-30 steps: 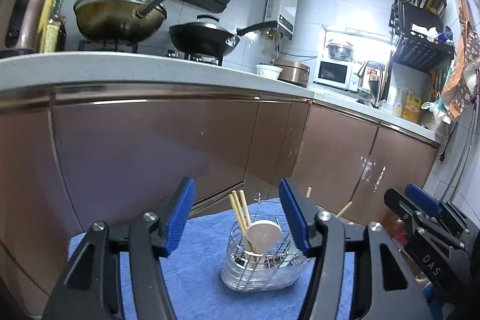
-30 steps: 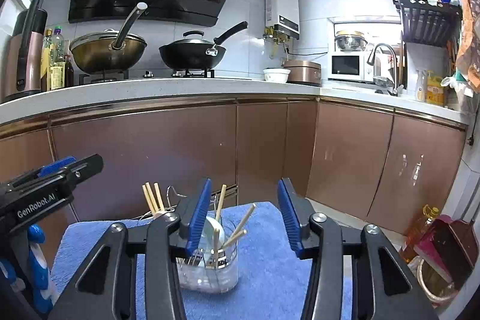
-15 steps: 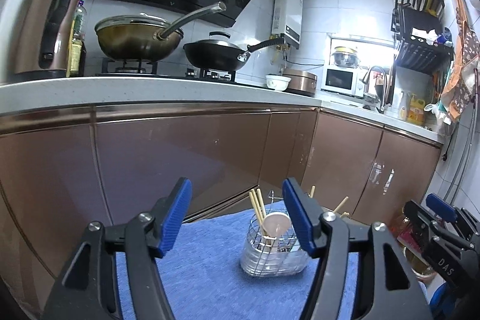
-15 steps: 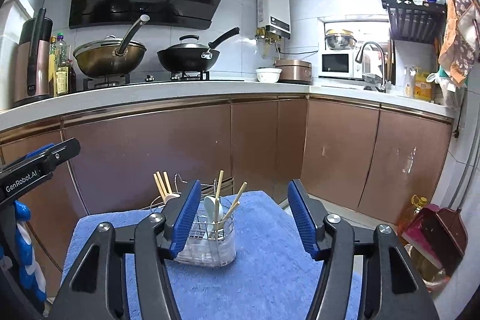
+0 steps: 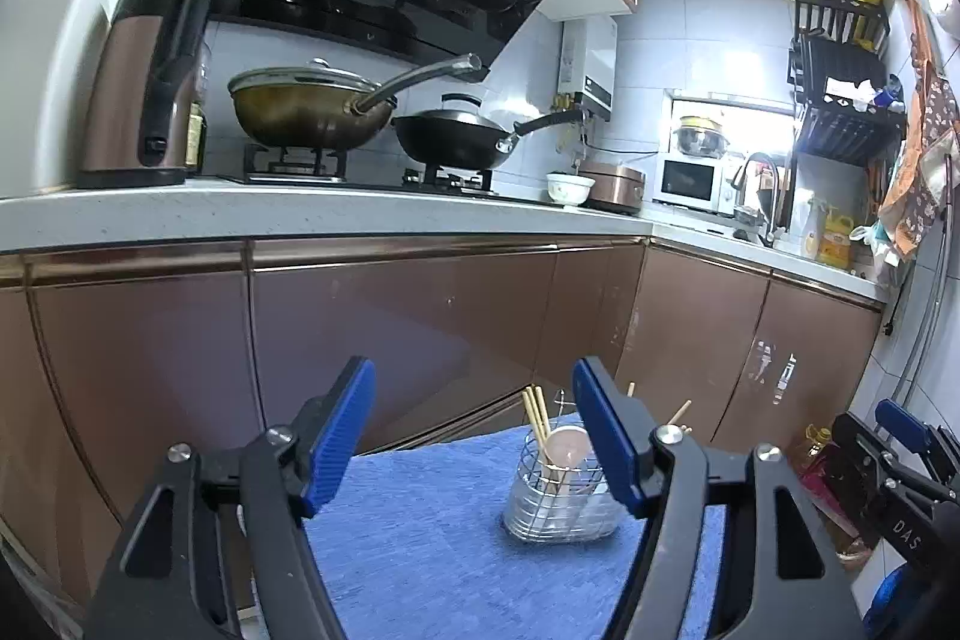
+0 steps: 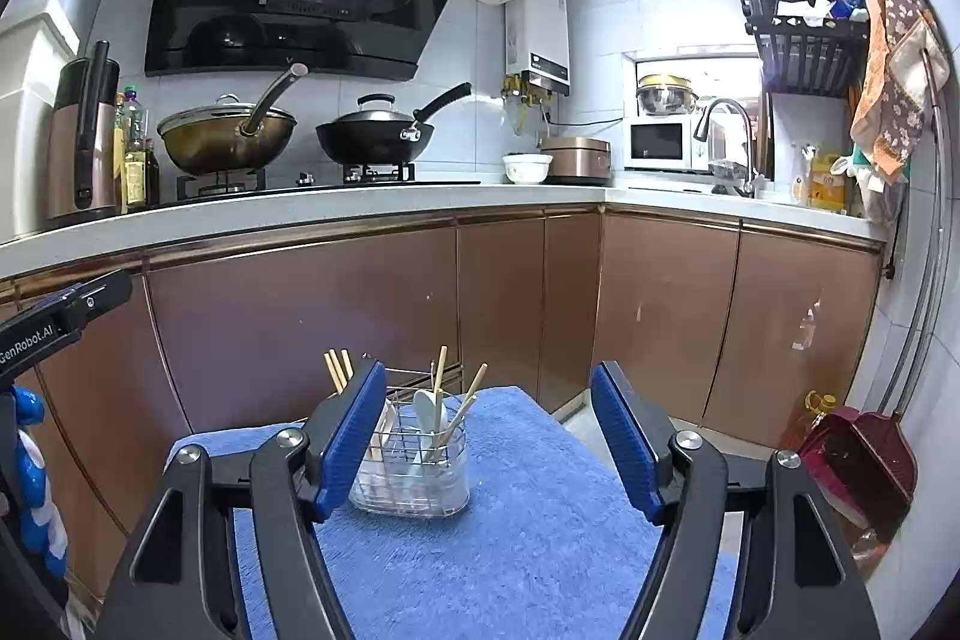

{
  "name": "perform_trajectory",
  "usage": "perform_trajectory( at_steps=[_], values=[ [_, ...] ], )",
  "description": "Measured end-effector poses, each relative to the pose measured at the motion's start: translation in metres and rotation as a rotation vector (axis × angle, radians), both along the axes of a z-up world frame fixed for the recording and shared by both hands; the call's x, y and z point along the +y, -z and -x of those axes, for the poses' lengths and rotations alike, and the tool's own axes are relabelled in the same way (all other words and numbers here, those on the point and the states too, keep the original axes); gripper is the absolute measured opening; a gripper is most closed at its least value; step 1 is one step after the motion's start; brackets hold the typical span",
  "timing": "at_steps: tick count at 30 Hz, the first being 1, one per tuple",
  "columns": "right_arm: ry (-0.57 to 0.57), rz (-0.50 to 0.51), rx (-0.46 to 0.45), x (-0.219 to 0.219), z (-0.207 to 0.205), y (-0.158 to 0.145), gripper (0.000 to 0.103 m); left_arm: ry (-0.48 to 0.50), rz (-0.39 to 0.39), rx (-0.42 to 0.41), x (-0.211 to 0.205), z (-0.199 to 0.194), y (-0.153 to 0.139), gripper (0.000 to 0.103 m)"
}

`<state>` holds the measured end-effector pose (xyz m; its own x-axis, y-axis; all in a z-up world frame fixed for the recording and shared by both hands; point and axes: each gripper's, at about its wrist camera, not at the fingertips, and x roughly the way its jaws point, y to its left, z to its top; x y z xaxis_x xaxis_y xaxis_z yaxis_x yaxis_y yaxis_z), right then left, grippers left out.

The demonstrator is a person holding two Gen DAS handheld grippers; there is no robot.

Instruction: Organize utensils

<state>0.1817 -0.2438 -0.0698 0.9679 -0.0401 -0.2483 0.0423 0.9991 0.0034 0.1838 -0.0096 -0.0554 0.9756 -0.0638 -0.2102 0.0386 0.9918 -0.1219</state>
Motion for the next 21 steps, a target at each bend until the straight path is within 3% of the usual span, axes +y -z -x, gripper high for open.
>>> perform_trajectory(
  at_steps=[19,21],
  values=[
    [0.029,-0.007,-0.068,-0.001,0.058,-0.016,0.078,-0.080,-0.042,-0.047,0.017,0.060,-0.019,0.071],
    [0.033,-0.007,-0.074,-0.001,0.062,-0.017,0.083,-0.097,-0.051,-0.057,0.017,0.068,-0.021,0.073]
  ],
)
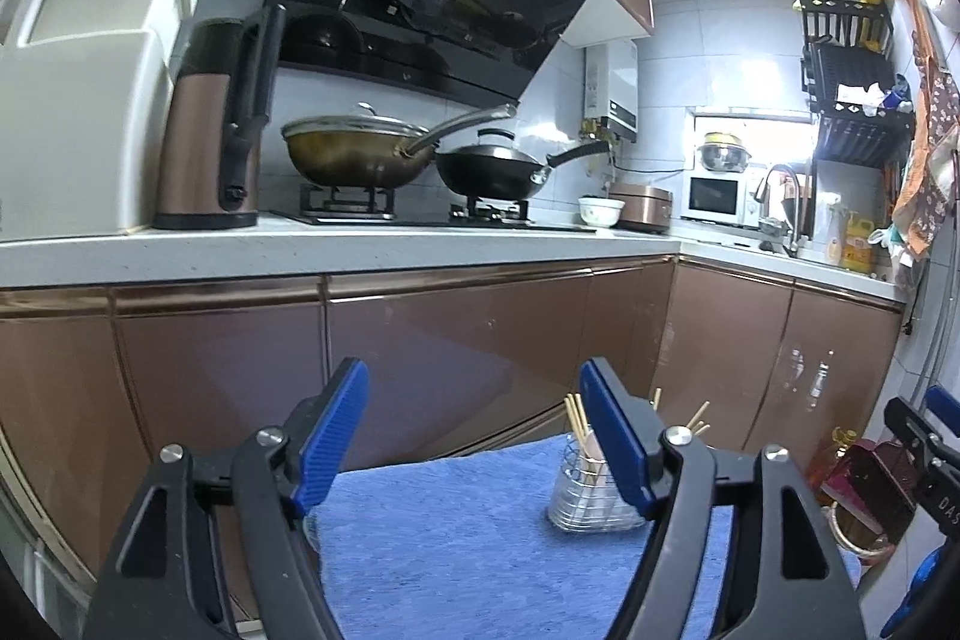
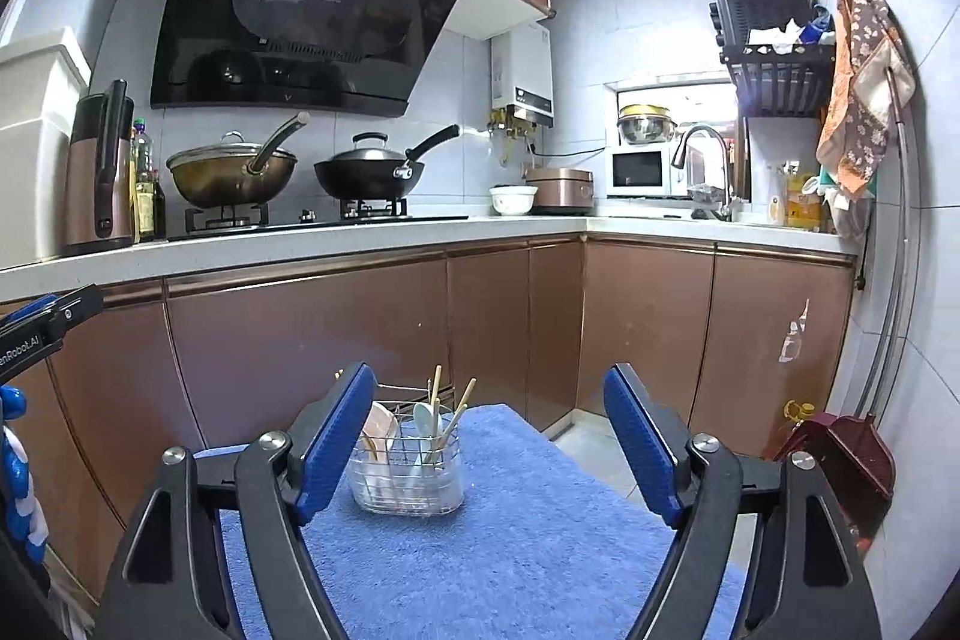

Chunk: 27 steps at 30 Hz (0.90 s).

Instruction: Organize utensils

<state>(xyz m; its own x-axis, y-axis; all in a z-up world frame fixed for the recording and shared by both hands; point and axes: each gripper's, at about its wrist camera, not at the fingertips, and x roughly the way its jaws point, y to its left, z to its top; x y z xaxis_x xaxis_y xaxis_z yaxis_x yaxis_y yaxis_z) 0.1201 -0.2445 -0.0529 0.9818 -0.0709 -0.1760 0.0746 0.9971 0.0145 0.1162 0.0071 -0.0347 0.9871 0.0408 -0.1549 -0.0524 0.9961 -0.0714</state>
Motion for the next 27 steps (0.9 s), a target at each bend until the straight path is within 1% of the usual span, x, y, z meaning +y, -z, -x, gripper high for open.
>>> perform_trajectory(
  at_steps=[8,12,16,18,27],
  values=[
    [0.031,-0.017,-0.020,-0.005,0.019,-0.001,0.089,-0.057,-0.032,-0.020,0.001,0.019,-0.009,0.078],
    [0.040,-0.021,-0.026,-0.006,0.024,-0.002,0.094,-0.072,-0.056,-0.028,0.000,0.026,-0.011,0.081],
    [0.045,-0.016,-0.029,-0.007,0.027,-0.003,0.097,-0.071,-0.074,-0.035,0.000,0.029,-0.012,0.081],
    [0.048,-0.013,-0.030,-0.005,0.028,-0.004,0.103,-0.079,-0.084,-0.047,0.000,0.033,-0.013,0.081],
    [0.067,0.008,-0.051,-0.003,0.032,-0.008,0.103,-0.111,-0.101,-0.085,0.004,0.039,-0.014,0.081]
  ],
)
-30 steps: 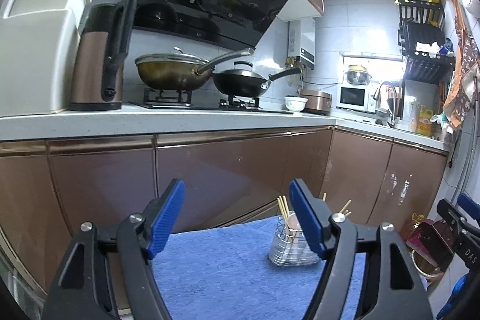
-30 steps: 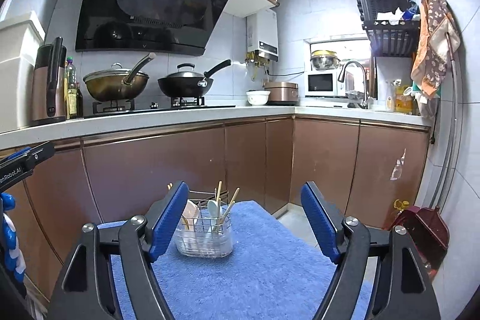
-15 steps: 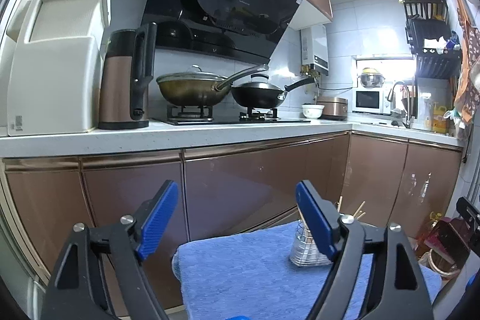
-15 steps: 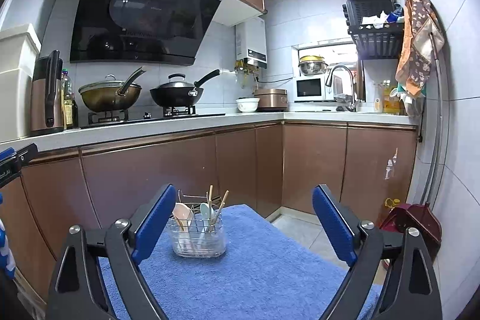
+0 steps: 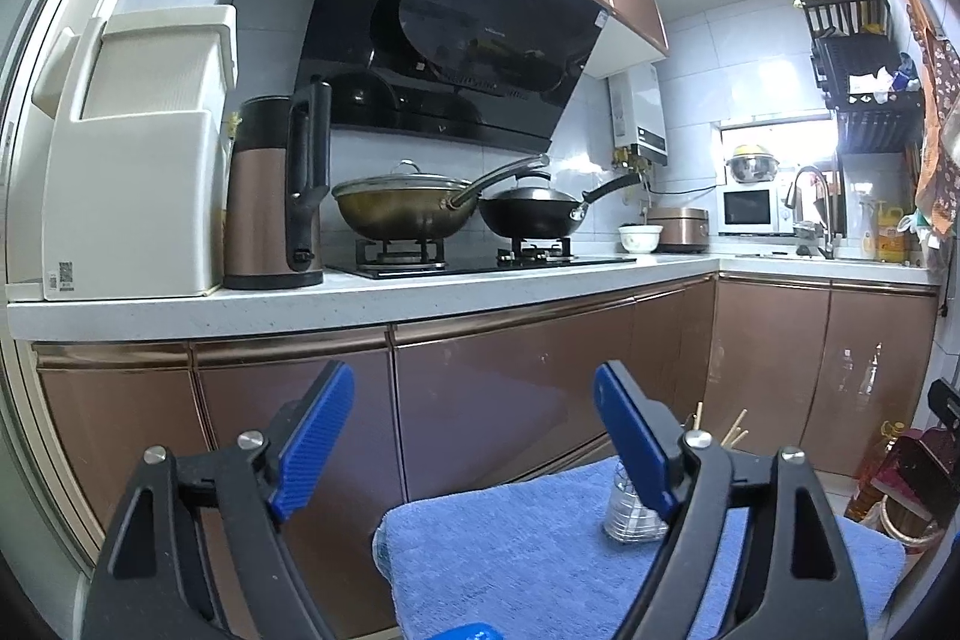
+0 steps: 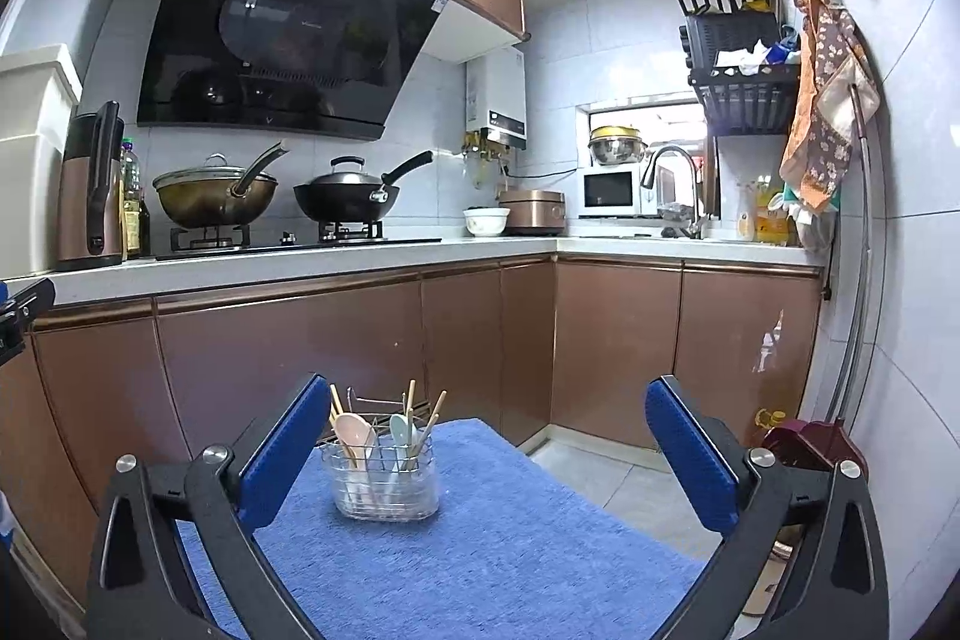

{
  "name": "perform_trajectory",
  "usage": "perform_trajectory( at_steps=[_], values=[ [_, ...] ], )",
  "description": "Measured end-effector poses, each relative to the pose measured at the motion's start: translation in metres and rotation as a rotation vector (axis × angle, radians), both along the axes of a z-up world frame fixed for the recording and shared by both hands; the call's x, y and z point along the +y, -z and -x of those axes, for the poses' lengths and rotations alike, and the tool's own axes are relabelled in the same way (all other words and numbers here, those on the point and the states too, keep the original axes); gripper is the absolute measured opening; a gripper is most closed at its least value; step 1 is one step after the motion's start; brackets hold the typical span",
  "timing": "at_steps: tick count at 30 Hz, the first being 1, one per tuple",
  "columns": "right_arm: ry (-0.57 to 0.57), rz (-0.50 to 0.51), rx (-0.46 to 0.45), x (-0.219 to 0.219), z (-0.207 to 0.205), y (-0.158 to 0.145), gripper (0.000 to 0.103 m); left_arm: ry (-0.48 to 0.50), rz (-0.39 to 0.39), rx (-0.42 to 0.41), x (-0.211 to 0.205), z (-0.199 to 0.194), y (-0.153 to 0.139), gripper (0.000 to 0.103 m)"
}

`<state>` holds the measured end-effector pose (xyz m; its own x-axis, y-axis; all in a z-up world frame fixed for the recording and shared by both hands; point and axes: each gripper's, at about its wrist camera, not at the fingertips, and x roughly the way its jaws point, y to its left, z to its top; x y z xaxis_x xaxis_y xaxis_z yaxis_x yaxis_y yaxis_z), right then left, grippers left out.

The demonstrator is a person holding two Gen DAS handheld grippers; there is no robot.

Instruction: Organize utensils

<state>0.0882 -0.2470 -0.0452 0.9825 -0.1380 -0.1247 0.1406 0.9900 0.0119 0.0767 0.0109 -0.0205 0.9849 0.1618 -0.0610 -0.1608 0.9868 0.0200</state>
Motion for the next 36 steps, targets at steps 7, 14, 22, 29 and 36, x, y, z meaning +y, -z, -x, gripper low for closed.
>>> perform_trajectory(
  at_steps=[7,14,22,29,36],
  values=[
    [0.006,-0.006,0.003,-0.002,-0.001,0.001,0.103,-0.009,0.002,0.006,0.003,-0.004,0.002,0.081],
    [0.012,-0.015,0.012,-0.007,-0.005,0.003,0.103,-0.021,-0.005,-0.014,0.001,-0.007,0.003,0.081],
    [0.023,-0.029,0.027,-0.014,-0.011,0.007,0.103,-0.009,-0.013,-0.014,-0.005,-0.013,0.003,0.081],
    [0.037,-0.042,0.038,-0.022,-0.016,0.008,0.103,0.000,-0.005,0.001,-0.005,-0.021,0.004,0.081],
    [0.051,-0.041,0.047,-0.028,-0.022,0.006,0.103,-0.006,0.020,0.023,-0.002,-0.030,0.003,0.081]
  ],
)
